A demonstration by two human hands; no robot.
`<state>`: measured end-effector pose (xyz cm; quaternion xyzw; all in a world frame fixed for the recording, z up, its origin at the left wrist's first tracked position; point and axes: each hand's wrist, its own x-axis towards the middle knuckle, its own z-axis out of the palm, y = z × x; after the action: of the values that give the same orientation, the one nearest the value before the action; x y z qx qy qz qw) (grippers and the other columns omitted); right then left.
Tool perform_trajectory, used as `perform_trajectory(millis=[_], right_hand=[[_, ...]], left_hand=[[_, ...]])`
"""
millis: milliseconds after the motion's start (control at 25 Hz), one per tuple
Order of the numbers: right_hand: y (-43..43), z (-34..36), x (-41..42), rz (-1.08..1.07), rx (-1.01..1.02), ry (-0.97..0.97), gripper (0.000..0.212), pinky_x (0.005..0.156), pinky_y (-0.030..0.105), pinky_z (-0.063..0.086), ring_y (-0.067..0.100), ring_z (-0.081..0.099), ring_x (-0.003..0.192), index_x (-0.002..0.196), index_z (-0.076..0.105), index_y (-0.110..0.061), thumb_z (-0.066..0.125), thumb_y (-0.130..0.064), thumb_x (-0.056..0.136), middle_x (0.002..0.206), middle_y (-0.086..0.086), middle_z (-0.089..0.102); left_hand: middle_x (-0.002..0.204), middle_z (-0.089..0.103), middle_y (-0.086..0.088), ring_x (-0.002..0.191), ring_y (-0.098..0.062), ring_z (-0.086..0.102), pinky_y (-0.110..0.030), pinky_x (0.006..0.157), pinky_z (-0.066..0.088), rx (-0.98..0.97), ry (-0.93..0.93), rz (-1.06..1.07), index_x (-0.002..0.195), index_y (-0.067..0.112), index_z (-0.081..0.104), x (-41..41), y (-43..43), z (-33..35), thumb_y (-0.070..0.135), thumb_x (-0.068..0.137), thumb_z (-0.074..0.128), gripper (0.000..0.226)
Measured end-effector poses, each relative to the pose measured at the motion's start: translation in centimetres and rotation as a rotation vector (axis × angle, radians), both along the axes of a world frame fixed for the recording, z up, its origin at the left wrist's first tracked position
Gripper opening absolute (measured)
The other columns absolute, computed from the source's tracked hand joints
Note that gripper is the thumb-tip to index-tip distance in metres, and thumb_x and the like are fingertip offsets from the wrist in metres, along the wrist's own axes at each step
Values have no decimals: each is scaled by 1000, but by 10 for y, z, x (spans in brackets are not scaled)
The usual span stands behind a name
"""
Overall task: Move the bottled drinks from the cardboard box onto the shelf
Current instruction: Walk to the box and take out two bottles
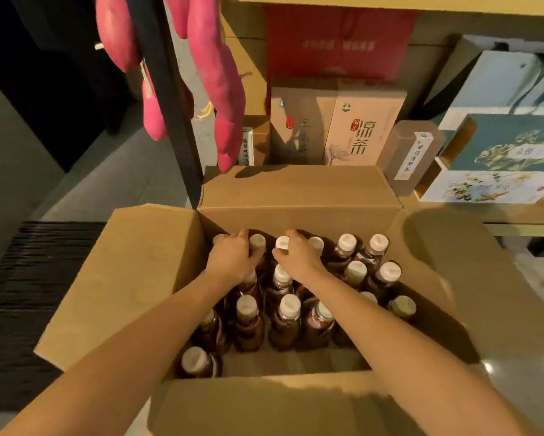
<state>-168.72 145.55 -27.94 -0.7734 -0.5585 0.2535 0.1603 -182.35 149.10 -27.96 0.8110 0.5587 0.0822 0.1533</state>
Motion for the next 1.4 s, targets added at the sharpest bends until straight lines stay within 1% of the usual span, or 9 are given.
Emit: perform_trajectory(millis=[120,200,320,520,640,800,880,1120,1400], right_hand=[[11,-9,-6,-79,-28,-31,40,75,34,44,32,56,114,125,47,-6,56,-25,91,121,14,60],[18,-14,-7,-98,-53,-24,37,72,34,44,32,58,109,120,50,-5,58,-22,89,115,15,62],[24,-23,-6,-189,-60,83,39,81,34,46,33,57,112,120,51,-2,63,-13,84,118,16,61],[29,-35,2,-310,-84,289,47,91,34,45,29,56,115,117,58,-1,75,-13,74,123,14,61],[28,-37,12,-313,-131,426,47,94,34,46,24,57,114,115,62,-5,79,-14,73,118,8,64],[24,-49,18,-213,-100,377,52,100,40,45,23,57,115,116,62,-9,81,-12,69,119,8,65],[21,-55,17,-213,-36,393,51,100,40,45,22,58,114,116,63,-9,81,-11,69,118,8,66],[19,-58,15,-170,43,438,48,97,39,46,22,59,111,114,64,-7,80,-8,68,116,9,67],[16,-43,8,-168,139,464,49,93,34,47,23,60,111,116,62,-5,79,-5,70,116,11,66]], left_hand=[[101,65,-6,95,-23,60,-32,89,43,191,71,-37,107,12,54,10,-3,-5,30,92,50,24],[105,63,-8,98,-23,60,-31,83,45,149,-1,-14,114,9,51,16,-4,-12,23,92,52,26],[104,64,-12,96,-26,62,-30,73,47,-91,-231,129,114,7,48,21,-1,-17,21,89,58,30],[122,60,-10,117,-25,54,-28,91,42,-626,-564,397,124,1,54,19,24,-27,12,76,75,53],[129,57,-11,123,-26,49,-28,96,38,-735,-502,399,130,1,51,18,32,-31,8,74,76,62],[130,55,-13,124,-30,49,-37,103,40,-694,-316,411,134,2,44,19,37,-36,17,72,79,73],[126,57,-13,121,-29,51,-38,100,40,-650,-331,398,130,3,48,18,35,-39,16,74,77,65],[133,54,-10,125,-28,48,-40,104,40,-553,-373,368,134,6,47,14,31,-45,18,74,77,68],[125,62,-6,119,-23,54,-36,100,43,-347,-410,203,128,11,55,8,16,-26,20,79,73,53]])
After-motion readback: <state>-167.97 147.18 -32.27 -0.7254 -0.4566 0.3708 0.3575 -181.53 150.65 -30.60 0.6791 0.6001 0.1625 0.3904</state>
